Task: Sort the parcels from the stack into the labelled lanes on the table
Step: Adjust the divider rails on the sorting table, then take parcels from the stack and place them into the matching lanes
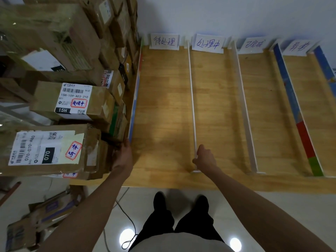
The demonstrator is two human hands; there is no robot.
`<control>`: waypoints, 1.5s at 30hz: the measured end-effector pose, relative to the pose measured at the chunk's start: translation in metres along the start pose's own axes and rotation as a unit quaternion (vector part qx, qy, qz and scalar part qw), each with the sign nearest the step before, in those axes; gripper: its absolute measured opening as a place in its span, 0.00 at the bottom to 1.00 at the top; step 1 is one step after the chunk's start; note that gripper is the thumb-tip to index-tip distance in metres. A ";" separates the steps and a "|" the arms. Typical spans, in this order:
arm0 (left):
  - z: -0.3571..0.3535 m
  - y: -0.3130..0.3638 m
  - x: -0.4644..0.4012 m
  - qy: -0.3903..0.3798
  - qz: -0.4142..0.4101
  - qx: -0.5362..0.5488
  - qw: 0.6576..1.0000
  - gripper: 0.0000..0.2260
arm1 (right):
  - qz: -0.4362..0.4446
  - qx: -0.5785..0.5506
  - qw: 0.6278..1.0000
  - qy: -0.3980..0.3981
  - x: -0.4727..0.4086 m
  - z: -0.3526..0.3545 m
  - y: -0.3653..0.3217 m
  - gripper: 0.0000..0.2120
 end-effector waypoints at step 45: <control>0.214 -0.048 0.254 0.280 -0.018 0.139 0.950 0.18 | 0.312 0.075 0.924 0.207 0.209 0.096 -0.089 0.19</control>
Point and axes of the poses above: each hand's wrist, its own x-axis away from the middle knuckle, its own z-axis out of the back of the hand, y = z × x, the point moved 5 cm from there along -x, towards the middle knuckle, and after that the axes turned 3 degrees about z, right-handed, at the moved point
